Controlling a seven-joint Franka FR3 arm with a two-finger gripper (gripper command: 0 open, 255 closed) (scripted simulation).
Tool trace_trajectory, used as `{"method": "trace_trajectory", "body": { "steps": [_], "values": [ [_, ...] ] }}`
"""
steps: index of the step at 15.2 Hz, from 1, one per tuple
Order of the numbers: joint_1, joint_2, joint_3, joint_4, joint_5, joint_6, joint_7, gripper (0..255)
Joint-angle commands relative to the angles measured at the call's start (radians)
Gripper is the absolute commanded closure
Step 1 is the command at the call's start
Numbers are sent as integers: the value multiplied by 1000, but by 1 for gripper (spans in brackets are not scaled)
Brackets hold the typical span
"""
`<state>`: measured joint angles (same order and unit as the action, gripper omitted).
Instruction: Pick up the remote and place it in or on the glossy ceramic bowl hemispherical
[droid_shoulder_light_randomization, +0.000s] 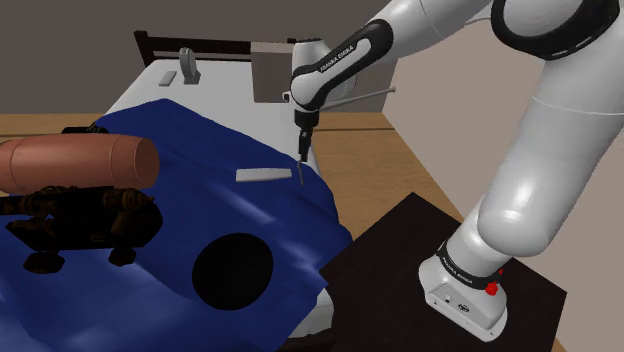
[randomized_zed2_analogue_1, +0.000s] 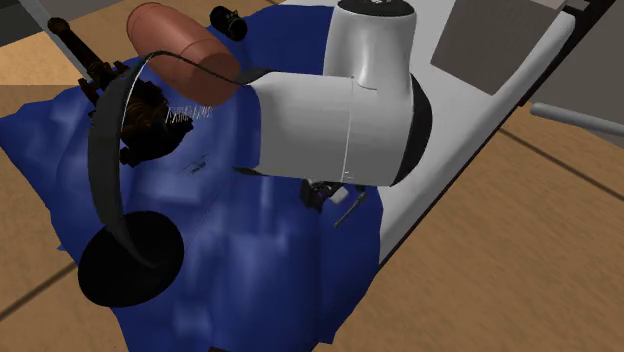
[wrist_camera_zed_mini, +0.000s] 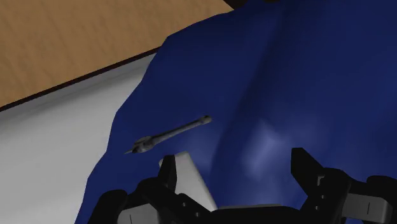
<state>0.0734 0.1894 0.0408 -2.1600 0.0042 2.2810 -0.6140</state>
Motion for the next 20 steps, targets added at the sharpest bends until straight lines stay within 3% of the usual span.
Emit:
{"method": "trace_trajectory", "body": {
  "steps": [1, 14, 20],
  "values": [
    [3, 73, 5, 56, -7, 27, -29, 0],
    [52, 543, 46, 529, -71, 79, -157, 0],
    [56, 603, 42, 542, -75, 125, -155, 0]
  ]
}}
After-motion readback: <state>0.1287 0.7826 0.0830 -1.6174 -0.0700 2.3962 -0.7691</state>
